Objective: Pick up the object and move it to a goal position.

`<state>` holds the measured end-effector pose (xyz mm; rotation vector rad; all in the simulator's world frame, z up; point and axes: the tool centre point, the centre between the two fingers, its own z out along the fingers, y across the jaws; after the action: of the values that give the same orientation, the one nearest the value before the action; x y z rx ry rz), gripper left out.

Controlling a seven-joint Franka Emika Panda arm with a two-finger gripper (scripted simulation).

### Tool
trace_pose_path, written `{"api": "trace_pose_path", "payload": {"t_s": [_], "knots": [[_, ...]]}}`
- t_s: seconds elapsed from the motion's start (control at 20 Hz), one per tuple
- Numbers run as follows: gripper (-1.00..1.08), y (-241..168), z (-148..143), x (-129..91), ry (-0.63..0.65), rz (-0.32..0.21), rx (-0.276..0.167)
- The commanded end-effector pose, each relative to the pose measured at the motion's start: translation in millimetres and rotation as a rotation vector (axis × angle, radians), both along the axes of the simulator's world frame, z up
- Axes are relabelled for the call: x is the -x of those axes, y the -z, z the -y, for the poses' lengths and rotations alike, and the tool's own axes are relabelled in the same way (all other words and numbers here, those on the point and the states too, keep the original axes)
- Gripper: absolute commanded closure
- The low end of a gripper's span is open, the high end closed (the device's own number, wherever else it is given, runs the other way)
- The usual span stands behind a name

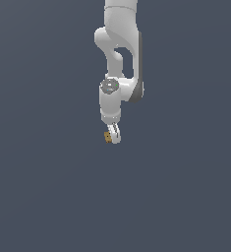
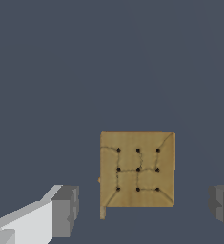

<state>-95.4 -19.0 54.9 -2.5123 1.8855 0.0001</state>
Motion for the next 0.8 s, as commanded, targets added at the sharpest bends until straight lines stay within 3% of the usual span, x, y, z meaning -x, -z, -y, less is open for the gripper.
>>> {"api": "trace_pose_path", "payload": {"t_s": [0.0,0.6,0.65,0.75], "knots": [[-0.92,8,0,1,0.001,-0.001,0.0],[-0.92,43,0,1,0.005,-0.001,0.0],[1.08,43,0,1,0.005,-0.001,0.0],[1.08,43,0,1,0.005,-0.001,0.0]]}}
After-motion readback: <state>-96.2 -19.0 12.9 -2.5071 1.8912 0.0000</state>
